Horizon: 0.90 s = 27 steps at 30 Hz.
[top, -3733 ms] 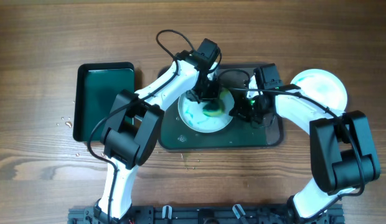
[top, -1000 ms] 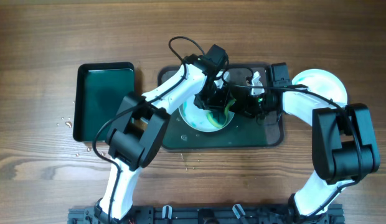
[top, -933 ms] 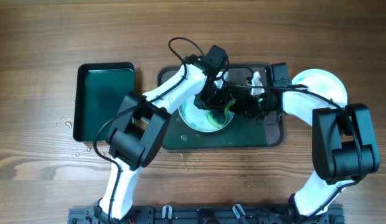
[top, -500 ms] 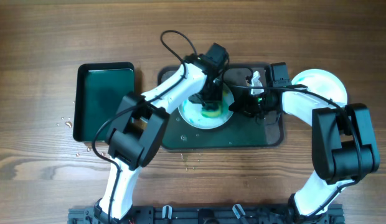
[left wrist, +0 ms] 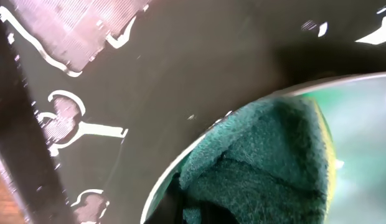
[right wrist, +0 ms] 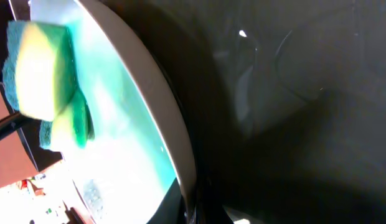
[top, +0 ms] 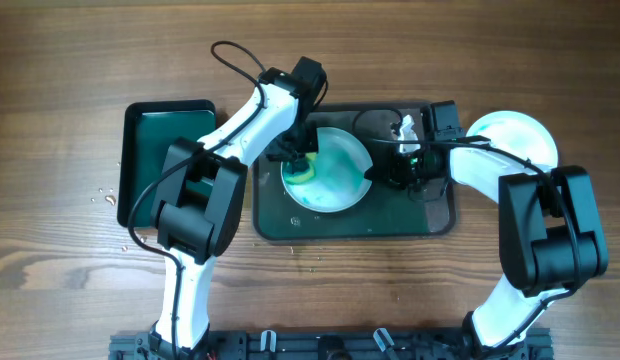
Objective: Clean dirty plates on tray and stack at the side
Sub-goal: 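Scrub the last plate with the sponge in the left gripper, then lift the last plate with the right gripper and carry it rightward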
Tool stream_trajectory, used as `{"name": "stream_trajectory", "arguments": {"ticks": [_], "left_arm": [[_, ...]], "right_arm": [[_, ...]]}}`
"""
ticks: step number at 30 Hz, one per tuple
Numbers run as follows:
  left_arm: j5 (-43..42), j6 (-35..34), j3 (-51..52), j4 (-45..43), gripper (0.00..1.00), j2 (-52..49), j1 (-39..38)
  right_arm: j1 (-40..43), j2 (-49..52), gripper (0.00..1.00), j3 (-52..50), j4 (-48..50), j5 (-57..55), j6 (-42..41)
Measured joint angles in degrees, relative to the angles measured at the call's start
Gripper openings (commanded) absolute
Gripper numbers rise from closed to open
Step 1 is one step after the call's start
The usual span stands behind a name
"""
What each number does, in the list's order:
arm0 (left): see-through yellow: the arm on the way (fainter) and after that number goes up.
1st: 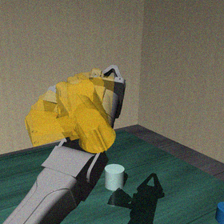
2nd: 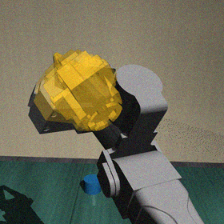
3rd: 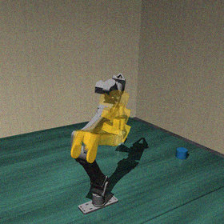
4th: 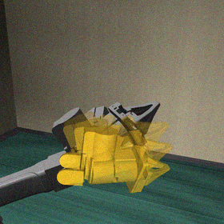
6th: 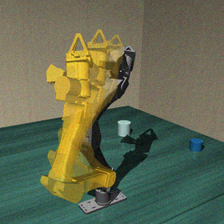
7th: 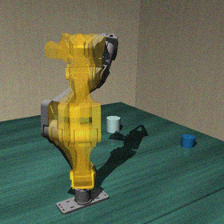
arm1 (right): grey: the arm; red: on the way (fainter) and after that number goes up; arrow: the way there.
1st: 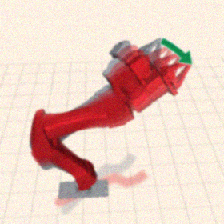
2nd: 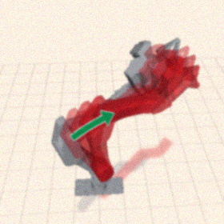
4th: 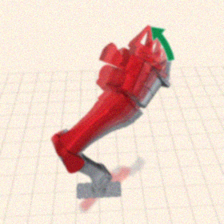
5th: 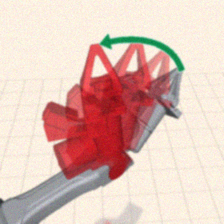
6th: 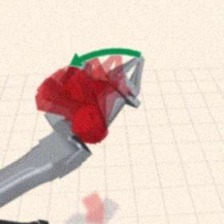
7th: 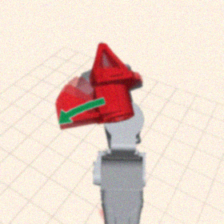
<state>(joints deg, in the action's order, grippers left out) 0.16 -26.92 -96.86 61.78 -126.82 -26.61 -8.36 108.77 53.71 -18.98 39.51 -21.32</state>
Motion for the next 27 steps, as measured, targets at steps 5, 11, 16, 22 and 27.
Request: {"name": "stream_trajectory", "arguments": {"ticks": [5,11,16,22,27], "left_arm": [[0.5,0.2,0.2,3.2,0.04,1.1,0.1],[-0.1,1.5,0.9,5.1,0.04,5.4,0.5],[-0.2,2.2,0.9,5.3,0.04,10.0,2.8],[0.0,2.2,1.1,3.3,0.04,10.4,5.3],[0.0,2.2,1.1,1.5,0.04,10.4,4.6]], "right_arm": [[-0.1,0.0,0.04,0.0,-0.2,0.3,0.1],[-0.2,-2.3,0.04,0.0,-4.8,-2.1,0.2],[0.6,-12.6,0.04,-0.2,-12.2,-12.7,0.2],[1.0,-26.0,0.04,-0.2,-20.5,-24.9,0.2],[1.0,-31.8,0.04,0.6,-24.9,-32.5,0.2]]}}
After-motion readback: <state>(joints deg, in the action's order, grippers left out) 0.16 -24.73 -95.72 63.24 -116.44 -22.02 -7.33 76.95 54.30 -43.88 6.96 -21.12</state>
